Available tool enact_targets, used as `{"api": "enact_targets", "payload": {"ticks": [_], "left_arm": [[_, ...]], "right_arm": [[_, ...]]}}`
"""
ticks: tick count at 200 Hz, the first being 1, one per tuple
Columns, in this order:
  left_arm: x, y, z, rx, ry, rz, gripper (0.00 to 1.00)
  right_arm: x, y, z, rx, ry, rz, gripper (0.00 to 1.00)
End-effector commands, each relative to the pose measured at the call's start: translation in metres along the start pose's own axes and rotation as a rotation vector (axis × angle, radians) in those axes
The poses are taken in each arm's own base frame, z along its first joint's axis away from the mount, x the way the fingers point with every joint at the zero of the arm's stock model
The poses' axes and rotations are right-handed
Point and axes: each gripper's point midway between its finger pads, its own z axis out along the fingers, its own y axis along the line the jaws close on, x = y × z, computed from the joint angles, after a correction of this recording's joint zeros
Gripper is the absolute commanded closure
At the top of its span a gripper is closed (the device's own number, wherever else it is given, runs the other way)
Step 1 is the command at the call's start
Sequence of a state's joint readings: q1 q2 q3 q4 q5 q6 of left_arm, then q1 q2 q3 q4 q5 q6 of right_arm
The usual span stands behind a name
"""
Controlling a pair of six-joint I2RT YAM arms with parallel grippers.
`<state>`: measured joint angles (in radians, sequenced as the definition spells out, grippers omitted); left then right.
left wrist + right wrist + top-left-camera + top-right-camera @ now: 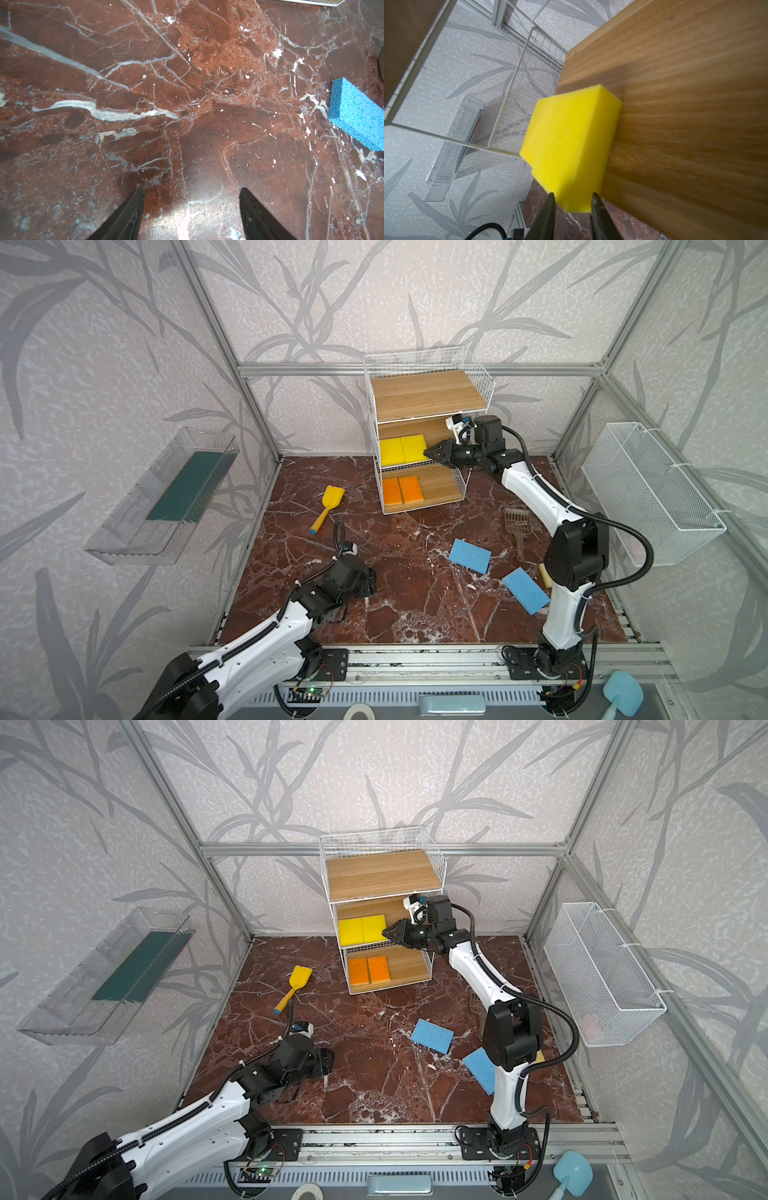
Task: Place and organize the cleaning sponges onto the shelf
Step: 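Push the yellow sponge against the first one on the middle tier with the right gripper, then open the right gripper and withdraw it from the shelf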
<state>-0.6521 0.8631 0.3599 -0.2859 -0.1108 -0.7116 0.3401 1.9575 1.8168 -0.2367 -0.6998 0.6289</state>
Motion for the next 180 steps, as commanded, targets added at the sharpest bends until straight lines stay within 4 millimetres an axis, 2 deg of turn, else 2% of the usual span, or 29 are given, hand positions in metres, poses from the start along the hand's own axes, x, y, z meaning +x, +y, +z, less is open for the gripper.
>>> {"api": "enact_targets", "payload": {"ticks": [1,28,54,109,113,133,153,180], "left_arm": [[0.000,0.006,-0.002,-0.025,-0.005,-0.010,0.26],[-0.001,0.001,-0.002,-0.003,0.001,-0.008,0.25],[-0.006,-0.005,-0.001,0.005,-0.001,0.000,0.23],[-0.023,-0.033,0.007,0.053,0.014,0.025,0.21],[-0.024,-0.035,0.008,0.057,0.015,0.027,0.22],[-0.028,-0.043,0.017,0.069,0.018,0.034,0.22],[-0.030,-0.053,0.028,0.084,0.028,0.041,0.22],[-0.031,-0.069,0.045,0.113,0.075,0.048,0.22]], "right_arm": [[-0.010,0.011,0.000,-0.030,-0.017,-0.028,0.61],[-0.009,0.015,-0.007,-0.019,-0.022,-0.048,0.48],[-0.006,0.024,-0.019,-0.022,-0.033,-0.079,0.40],[0.026,0.021,-0.047,0.023,-0.042,-0.112,0.32],[0.027,0.029,-0.056,0.019,-0.060,-0.128,0.31],[0.045,0.030,-0.078,0.023,-0.104,-0.143,0.31],[0.061,0.016,-0.103,0.061,-0.176,-0.141,0.33],[0.070,-0.030,-0.134,0.138,-0.279,-0.059,0.32]]}}
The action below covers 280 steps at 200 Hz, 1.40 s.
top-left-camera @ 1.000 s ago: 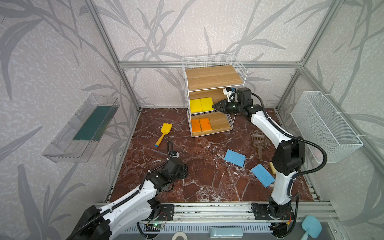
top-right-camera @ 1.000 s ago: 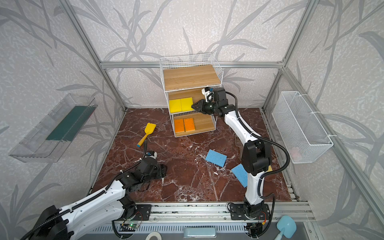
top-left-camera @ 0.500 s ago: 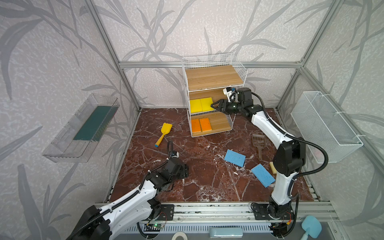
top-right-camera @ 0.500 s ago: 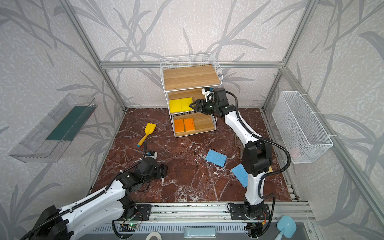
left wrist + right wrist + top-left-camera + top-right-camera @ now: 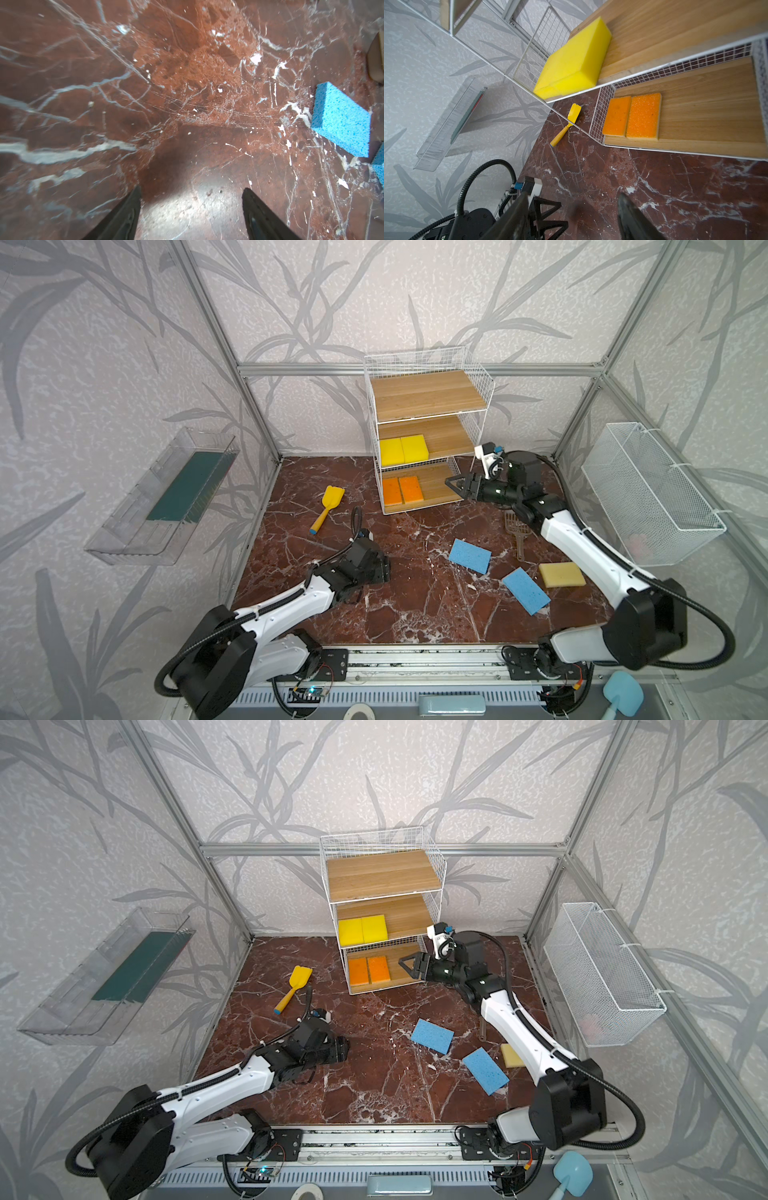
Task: Place and organize the cleaning sponges onto the shelf
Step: 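Open the right gripper and withdraw it from the shelf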
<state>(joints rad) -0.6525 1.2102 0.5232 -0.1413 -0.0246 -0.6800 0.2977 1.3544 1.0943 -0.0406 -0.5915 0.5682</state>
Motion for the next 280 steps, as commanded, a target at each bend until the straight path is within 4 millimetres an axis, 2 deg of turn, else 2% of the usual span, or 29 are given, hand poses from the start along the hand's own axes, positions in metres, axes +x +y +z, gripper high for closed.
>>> {"api": "enact_targets", "payload": {"ticks": [1,17,36,58,74,85,132,159,164,190,221,260,280], "left_arm": [[-0.017,-0.027,0.008,0.073,-0.010,0.016,0.22],[-0.017,-0.034,0.015,0.086,0.019,0.021,0.23],[-0.016,-0.035,0.018,0.094,0.024,0.016,0.23],[-0.013,-0.030,0.015,0.083,0.020,0.014,0.23],[-0.010,-0.023,0.010,0.070,0.013,0.011,0.23],[-0.007,-0.018,0.005,0.059,0.008,0.010,0.23],[0.000,0.009,-0.011,0.006,-0.056,-0.007,0.23],[0.000,0.016,-0.018,-0.020,-0.065,-0.001,0.23],[0.000,0.016,-0.019,-0.022,-0.065,0.001,0.23],[-0.002,0.017,-0.022,-0.035,-0.066,0.006,0.23],[-0.003,0.020,-0.024,-0.052,-0.068,0.006,0.23],[-0.004,0.020,-0.024,-0.053,-0.070,-0.001,0.23],[-0.004,0.019,-0.024,-0.050,-0.067,-0.003,0.23]], "right_arm": [[-0.013,-0.036,-0.019,0.065,-0.135,0.038,0.32],[-0.013,-0.063,-0.025,0.084,-0.163,0.106,0.26],[-0.014,-0.093,-0.025,0.166,-0.198,0.113,0.26],[-0.020,-0.119,-0.016,0.248,-0.213,0.074,0.37],[-0.027,-0.130,-0.004,0.263,-0.201,0.027,0.46],[-0.032,-0.133,0.004,0.270,-0.198,-0.023,0.49],[-0.060,-0.134,0.025,0.272,-0.273,-0.191,0.48],[-0.077,-0.132,0.037,0.223,-0.328,-0.243,0.48],[-0.073,-0.141,0.044,0.226,-0.320,-0.236,0.49],[-0.081,-0.149,0.058,0.218,-0.314,-0.247,0.50],[-0.083,-0.152,0.064,0.212,-0.314,-0.251,0.66],[-0.080,-0.145,0.056,0.191,-0.344,-0.258,0.83],[-0.078,-0.143,0.053,0.191,-0.340,-0.247,0.86]]}}
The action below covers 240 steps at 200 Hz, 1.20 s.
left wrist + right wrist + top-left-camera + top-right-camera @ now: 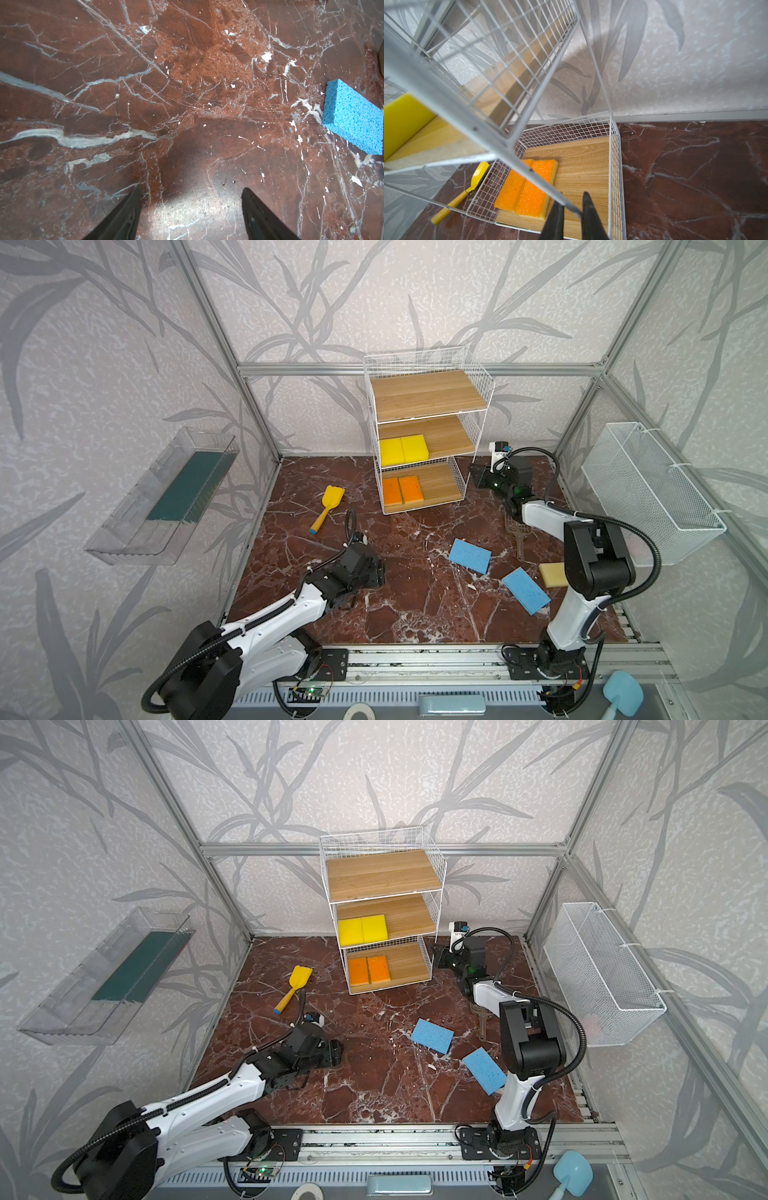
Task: Place and organize the cleaning sponges onto the shelf
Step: 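Open the right gripper and withdraw it from the shelf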
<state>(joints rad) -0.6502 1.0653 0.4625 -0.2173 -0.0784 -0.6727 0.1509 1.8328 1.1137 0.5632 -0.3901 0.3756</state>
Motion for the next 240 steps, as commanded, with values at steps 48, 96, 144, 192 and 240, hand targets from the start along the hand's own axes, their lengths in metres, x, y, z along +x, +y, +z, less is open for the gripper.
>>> {"api": "enact_targets", "payload": {"ticks": [48,96,144,192,240], "left_arm": [[-0.007,0.001,-0.008,0.003,-0.031,-0.032,0.23],[-0.002,0.007,-0.015,0.006,-0.044,-0.053,0.23],[-0.001,0.012,-0.019,-0.011,-0.048,-0.054,0.23],[-0.001,0.017,-0.024,-0.028,-0.053,-0.054,0.23],[-0.004,0.015,-0.026,-0.028,-0.059,-0.045,0.23]], "right_arm": [[-0.018,0.022,-0.019,-0.052,-0.049,-0.011,0.94],[-0.021,0.010,-0.016,0.021,-0.035,-0.014,0.61],[-0.027,0.008,0.003,-0.012,-0.029,0.014,0.65],[-0.023,0.009,0.017,-0.055,-0.017,0.023,0.85],[-0.022,0.021,0.000,-0.087,-0.034,0.040,0.92]]}}
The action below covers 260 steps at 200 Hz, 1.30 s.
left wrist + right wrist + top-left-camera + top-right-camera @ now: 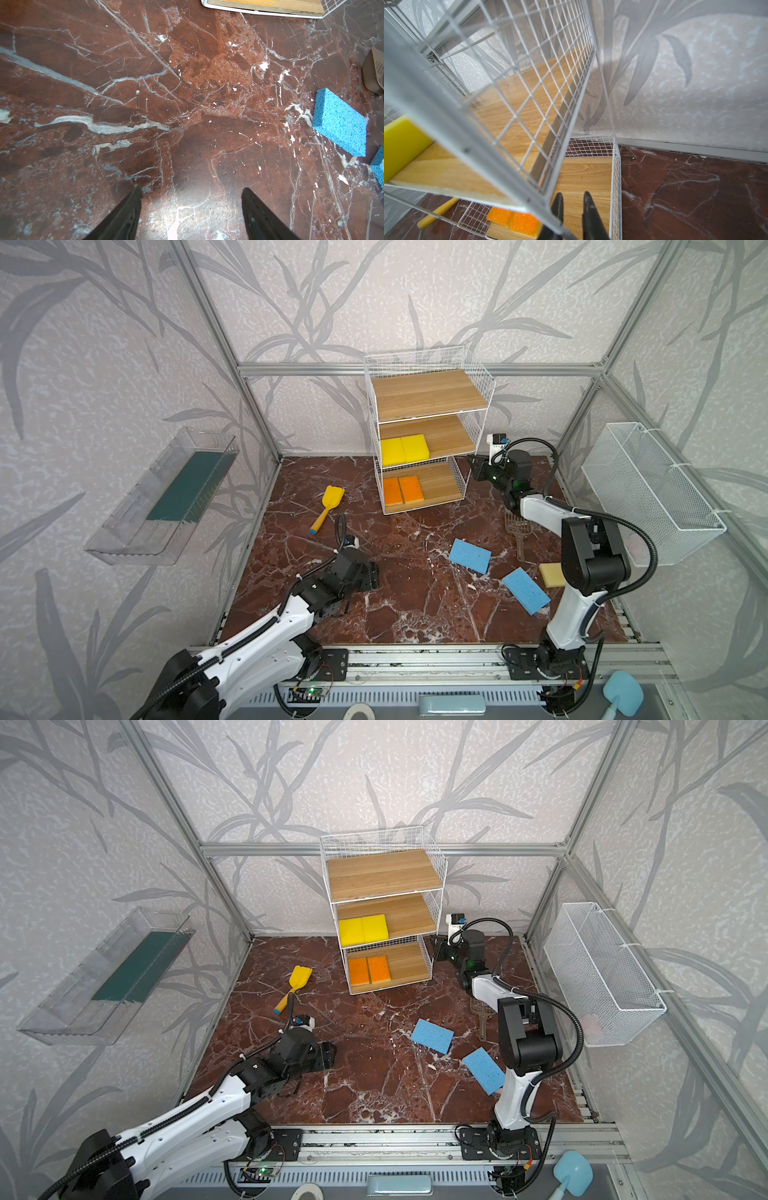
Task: Place and organize the cleaning sponges onto the shelf
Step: 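Open the right gripper and withdraw it from the shelf, then move the right gripper down to the blue sponge nearer the shelf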
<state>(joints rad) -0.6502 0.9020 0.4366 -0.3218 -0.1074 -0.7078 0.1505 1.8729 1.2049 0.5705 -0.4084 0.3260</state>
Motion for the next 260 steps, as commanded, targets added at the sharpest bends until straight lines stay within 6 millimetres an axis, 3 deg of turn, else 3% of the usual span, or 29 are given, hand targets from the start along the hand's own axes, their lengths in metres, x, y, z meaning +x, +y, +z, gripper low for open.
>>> {"api": "enact_targets", "payload": {"ticks": [1,50,59,66,122,183,231,239,260], "left_arm": [[-0.005,0.005,-0.002,-0.026,-0.017,-0.005,0.23],[-0.001,0.000,0.005,0.001,-0.005,-0.010,0.23],[-0.001,-0.001,0.006,0.006,-0.005,-0.011,0.23],[-0.001,-0.002,0.006,0.009,-0.006,-0.012,0.23],[0.001,-0.001,0.006,0.023,-0.012,-0.008,0.23],[0.001,-0.005,0.010,0.041,-0.017,-0.015,0.23],[0.001,-0.009,0.013,0.056,-0.011,-0.016,0.23],[0.002,-0.011,0.014,0.065,-0.005,-0.013,0.23],[0.004,-0.019,0.017,0.085,0.021,-0.003,0.23]], "right_arm": [[0.001,0.014,-0.012,-0.050,0.008,0.113,0.92],[0.009,0.037,-0.037,-0.091,0.022,0.139,0.92],[0.018,0.039,-0.038,-0.093,0.040,0.144,0.92],[0.009,0.049,-0.045,-0.107,0.021,0.130,0.92],[0.014,0.070,-0.070,-0.109,0.027,0.128,0.92],[0.013,0.072,-0.092,-0.070,0.027,0.147,0.92],[0.019,0.039,-0.102,0.077,0.020,0.160,0.95],[0.018,0.036,-0.102,0.083,0.020,0.163,0.89],[0.018,0.037,-0.101,0.081,0.039,0.167,0.51]]}}
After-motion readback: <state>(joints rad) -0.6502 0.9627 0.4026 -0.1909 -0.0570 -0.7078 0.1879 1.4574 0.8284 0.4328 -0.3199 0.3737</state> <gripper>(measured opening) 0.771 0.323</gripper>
